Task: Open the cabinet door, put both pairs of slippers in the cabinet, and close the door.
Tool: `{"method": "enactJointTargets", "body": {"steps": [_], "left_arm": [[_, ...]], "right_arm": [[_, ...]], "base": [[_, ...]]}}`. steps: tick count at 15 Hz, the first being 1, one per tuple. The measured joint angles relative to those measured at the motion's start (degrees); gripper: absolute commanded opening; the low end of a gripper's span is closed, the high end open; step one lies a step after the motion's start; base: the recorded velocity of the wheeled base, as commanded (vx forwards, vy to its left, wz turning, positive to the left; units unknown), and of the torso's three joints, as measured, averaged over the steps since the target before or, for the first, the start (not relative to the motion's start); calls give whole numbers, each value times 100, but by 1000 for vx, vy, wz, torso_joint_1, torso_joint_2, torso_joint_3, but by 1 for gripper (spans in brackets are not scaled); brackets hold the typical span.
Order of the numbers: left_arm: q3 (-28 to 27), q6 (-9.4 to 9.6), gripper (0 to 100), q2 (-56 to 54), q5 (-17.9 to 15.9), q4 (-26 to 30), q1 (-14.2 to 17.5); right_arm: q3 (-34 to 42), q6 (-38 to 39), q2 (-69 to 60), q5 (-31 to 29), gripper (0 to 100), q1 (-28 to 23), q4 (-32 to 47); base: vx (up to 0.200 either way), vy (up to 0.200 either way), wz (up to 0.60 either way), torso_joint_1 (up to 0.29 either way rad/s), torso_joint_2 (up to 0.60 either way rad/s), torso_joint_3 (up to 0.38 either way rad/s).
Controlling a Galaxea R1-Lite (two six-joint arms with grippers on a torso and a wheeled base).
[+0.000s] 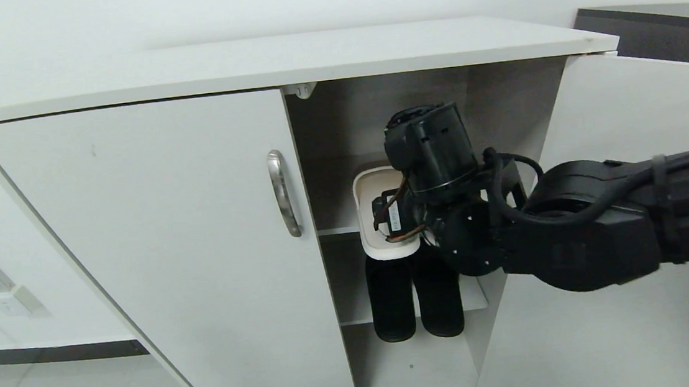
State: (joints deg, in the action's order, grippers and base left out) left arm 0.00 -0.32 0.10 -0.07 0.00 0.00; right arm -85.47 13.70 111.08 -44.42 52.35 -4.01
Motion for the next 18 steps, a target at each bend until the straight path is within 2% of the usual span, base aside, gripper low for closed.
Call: {"method": "enactJointTargets", "body": {"steps": [2, 5, 8, 9, 12, 18], "left_arm": [[0, -1, 0, 0, -2, 0, 0], [0, -1, 0, 0, -2, 0, 0], [0, 2, 0, 0, -2, 0, 0], [0, 0, 0, 0, -2, 0, 0], [0, 7, 0, 0, -2, 0, 0], [0, 7, 0, 0, -2, 0, 0]], "right_arm": [[564, 20, -394, 13, 100, 197, -100], [1538, 20, -1062, 143, 100, 501, -663], [2425, 23, -1641, 638, 100, 694, -1002], [2754, 22, -1830, 879, 0, 733, -1134], [3412, -29, -2139, 1186, 0, 777, -1810], [3652, -44, -2142, 1174, 0, 783, -1892]], "base": [[0, 0, 0, 0, 0, 0], [0, 0, 0, 0, 0, 0], [0, 0, 0, 0, 0, 0], [0, 0, 0, 0, 0, 0], [0, 0, 0, 0, 0, 0], [0, 0, 0, 0, 0, 0]]}}
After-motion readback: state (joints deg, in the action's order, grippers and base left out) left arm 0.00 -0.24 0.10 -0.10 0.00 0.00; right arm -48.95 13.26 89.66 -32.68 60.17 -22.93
